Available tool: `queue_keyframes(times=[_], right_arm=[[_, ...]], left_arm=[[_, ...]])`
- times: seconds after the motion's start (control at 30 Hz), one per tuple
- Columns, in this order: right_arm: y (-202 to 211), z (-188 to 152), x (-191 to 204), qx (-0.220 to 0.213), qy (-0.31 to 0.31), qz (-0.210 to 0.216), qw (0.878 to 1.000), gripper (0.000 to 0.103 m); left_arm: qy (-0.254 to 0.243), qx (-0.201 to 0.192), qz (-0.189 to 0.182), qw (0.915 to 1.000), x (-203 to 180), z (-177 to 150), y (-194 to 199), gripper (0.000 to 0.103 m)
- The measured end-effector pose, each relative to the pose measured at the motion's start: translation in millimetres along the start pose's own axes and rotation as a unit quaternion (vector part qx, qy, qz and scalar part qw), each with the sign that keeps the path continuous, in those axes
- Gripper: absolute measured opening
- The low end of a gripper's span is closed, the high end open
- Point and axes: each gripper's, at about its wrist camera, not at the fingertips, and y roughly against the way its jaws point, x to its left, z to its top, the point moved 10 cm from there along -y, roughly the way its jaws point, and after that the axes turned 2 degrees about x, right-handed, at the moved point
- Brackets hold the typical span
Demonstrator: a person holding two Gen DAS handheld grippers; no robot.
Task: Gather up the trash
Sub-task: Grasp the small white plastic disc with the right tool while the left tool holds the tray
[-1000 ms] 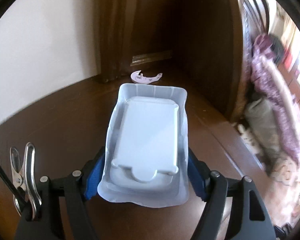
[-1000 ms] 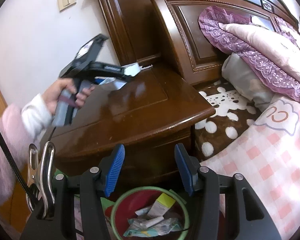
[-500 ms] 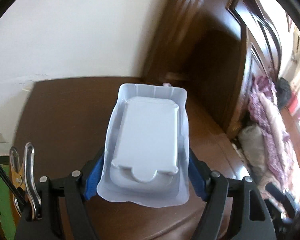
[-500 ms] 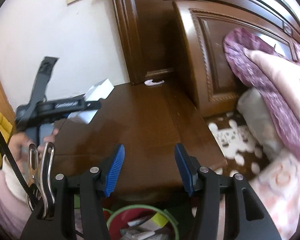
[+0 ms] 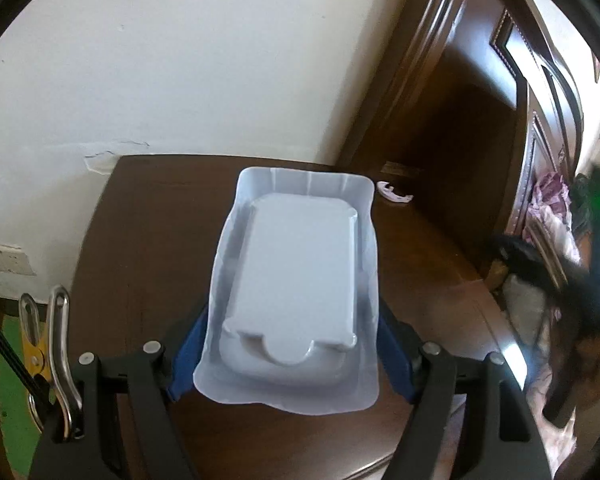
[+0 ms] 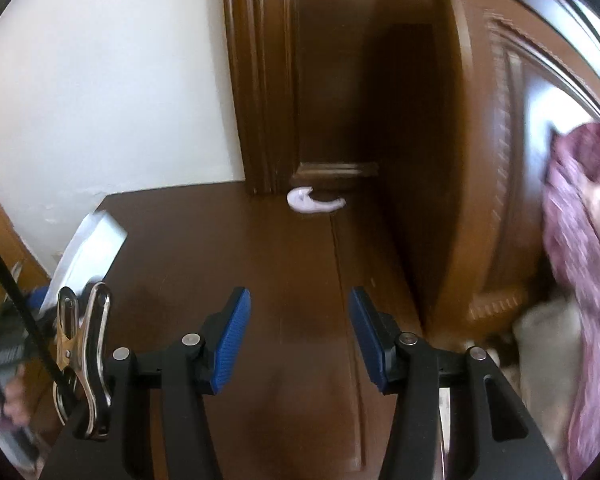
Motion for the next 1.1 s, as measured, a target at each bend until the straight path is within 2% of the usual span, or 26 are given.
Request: queue_keyframes(times=[0.1, 0.2, 0.3, 0.47, 0.67, 0.77, 0.87, 1.1], right_arm=[[-30.3, 18.3, 5.1, 0.021, 0.017, 0.002, 1.0, 0.053], [-61.7, 33.5, -1.6, 0.041, -0.002, -0.008, 0.999, 0.05], [-83.2, 48.0, -3.9, 0.042, -0.011, -0.009, 0.999, 0.049], [-110.3, 62.8, -2.8, 0.041, 0.023, -0.017, 0.999, 0.049], [-130.1, 67.4, 0.7, 0.036, 0.044, -0.009, 0.998, 0.049], [-138.4, 68.4, -1.0, 0.033, 0.037, -0.006, 0.999, 0.049], [-151.8, 68.7, -5.7, 0.048, 0.035, -0.019, 0.998, 0.049], [-152.2, 67.9, -3.7, 0.051, 0.004, -0.011, 0.999, 0.048]], left_arm=[[0.004, 0.004, -0.003, 1.0, 5.9, 0.0, -3.0, 0.078], [0.021, 0.013, -0.016, 0.9996, 13.8, -0.2, -4.4, 0.078], [0.024, 0.003, -0.013, 0.9996, 19.9, 3.0, 1.7, 0.078], [0.017, -0.003, -0.015, 0.9998, 22.8, 6.9, 3.1, 0.078], [0.037, 0.011, -0.025, 0.9989, 29.2, 3.1, -3.7, 0.078], [0.039, 0.012, -0.02, 0.999, 30.8, 1.6, -5.2, 0.078], [0.039, 0.013, -0.026, 0.9988, 25.5, 1.2, -3.6, 0.078], [0.035, 0.012, -0.031, 0.9988, 19.0, 1.2, -3.3, 0.078]])
